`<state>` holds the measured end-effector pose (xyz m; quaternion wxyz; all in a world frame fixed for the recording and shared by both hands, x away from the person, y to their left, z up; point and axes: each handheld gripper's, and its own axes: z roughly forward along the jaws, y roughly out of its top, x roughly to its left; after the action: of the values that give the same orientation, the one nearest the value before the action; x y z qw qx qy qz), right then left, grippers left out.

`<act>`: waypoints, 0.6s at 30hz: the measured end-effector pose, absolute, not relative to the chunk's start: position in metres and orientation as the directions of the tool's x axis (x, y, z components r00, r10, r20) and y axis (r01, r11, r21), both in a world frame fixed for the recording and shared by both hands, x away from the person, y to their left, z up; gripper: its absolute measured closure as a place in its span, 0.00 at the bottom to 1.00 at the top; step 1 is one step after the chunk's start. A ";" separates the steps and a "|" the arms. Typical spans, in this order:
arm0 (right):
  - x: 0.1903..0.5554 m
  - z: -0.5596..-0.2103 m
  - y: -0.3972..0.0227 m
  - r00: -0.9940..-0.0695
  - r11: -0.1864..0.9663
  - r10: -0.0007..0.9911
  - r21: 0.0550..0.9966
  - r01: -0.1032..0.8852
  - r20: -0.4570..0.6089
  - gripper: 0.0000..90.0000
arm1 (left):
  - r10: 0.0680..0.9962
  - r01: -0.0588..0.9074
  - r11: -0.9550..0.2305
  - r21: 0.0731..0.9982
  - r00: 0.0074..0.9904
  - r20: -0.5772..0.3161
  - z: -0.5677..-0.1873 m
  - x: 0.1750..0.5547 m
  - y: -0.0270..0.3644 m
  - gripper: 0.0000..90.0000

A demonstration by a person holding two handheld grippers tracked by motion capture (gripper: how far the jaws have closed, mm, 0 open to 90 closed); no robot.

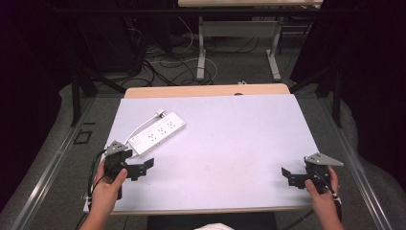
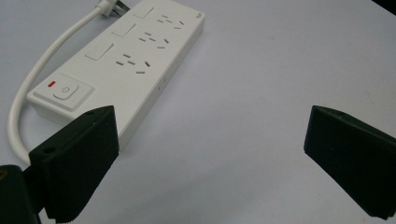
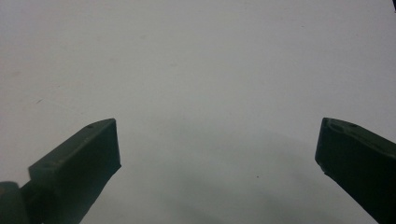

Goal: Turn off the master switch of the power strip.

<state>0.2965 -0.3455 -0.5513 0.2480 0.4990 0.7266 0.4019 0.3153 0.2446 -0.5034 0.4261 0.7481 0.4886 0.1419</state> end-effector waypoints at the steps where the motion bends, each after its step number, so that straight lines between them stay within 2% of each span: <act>1: 0.296 -0.551 -0.346 -0.378 0.178 0.925 0.832 0.526 0.042 0.00 | 0.854 0.604 -0.156 0.782 0.480 -0.200 -0.506 0.315 0.245 0.04; 18: 0.297 -0.552 -0.346 -0.379 0.181 0.924 0.832 0.524 0.038 0.00 | 0.861 0.619 -0.114 0.777 0.452 -0.234 -0.533 0.305 0.255 0.04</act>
<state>0.2969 -0.3463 -0.5516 0.2492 0.4982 0.7270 0.4015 0.3052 0.2553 -0.5335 0.4341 0.7333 0.5045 0.1389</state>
